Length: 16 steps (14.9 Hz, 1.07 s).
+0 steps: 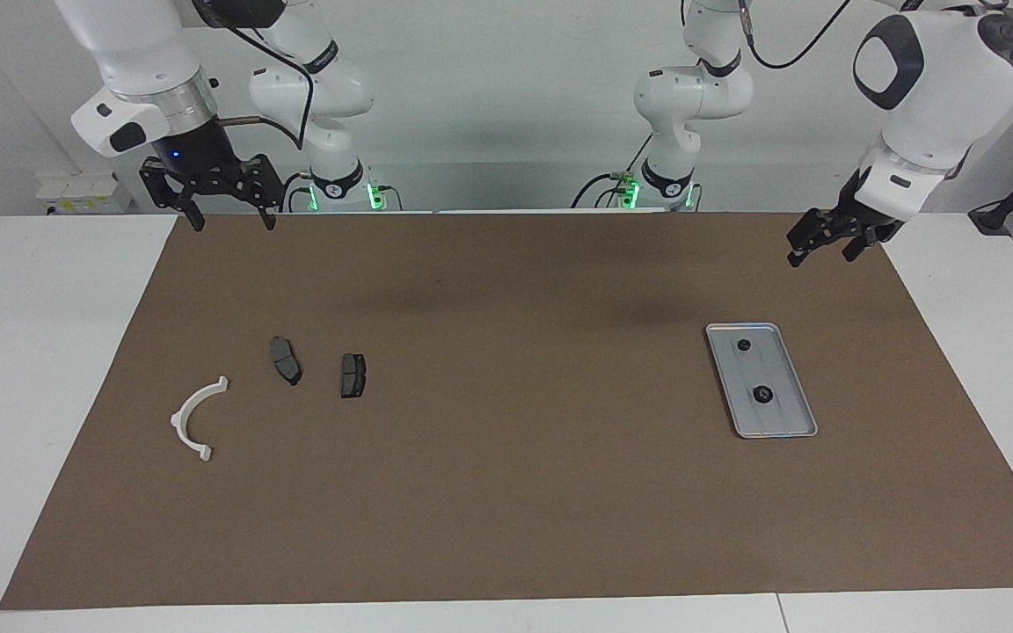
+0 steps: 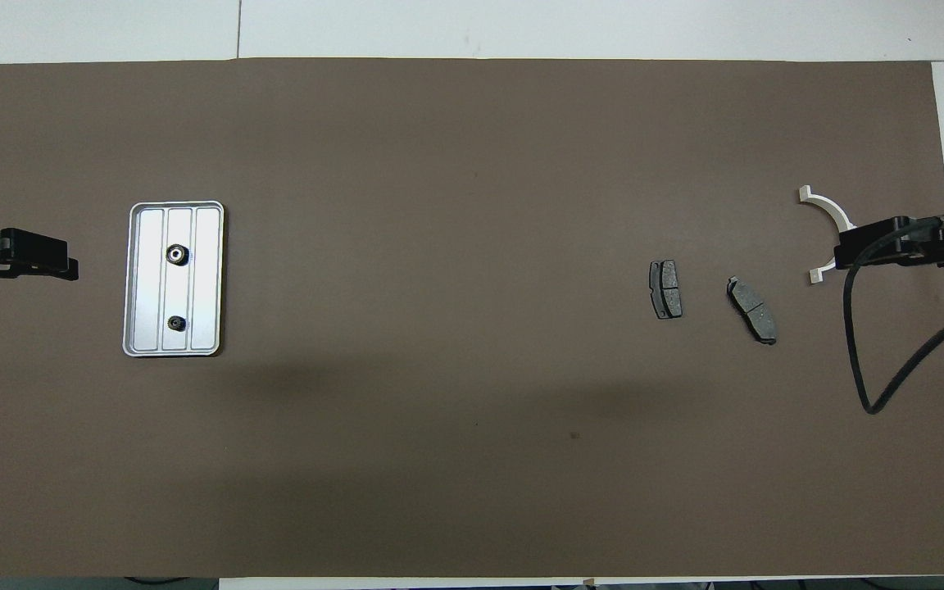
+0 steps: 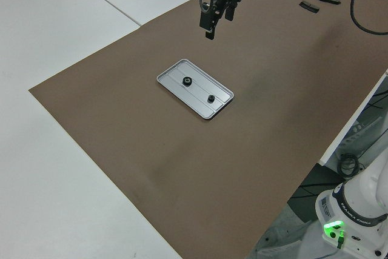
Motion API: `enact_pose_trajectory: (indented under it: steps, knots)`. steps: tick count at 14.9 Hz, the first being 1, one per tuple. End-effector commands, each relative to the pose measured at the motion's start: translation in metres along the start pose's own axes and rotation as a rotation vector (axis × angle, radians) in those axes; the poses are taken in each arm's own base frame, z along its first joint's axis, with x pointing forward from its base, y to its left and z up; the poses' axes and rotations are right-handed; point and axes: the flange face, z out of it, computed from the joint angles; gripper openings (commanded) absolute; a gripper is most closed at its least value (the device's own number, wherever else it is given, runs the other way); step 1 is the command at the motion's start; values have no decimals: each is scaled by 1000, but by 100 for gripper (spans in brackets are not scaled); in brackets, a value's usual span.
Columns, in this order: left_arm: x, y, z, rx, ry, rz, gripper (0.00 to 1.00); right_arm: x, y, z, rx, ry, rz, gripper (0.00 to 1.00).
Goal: Pick bearing gear from pile to tray
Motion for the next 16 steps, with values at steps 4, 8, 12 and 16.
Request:
enact_pose_trajectory:
  steps: [4,8,12,16]
  knots:
    - [-7,28,-12,31,-19,66,100,-3,4,-4,3,15,11,100]
    - [-7,24,-16,33,-5,59,100,-3,4,-4,3,15,11,100]
    - [-6,22,-16,45,2,58,100,-3,4,-4,3,15,10,100]
    - [-5,21,-15,67,5,56,100,-3,3,-4,3,15,8,100]
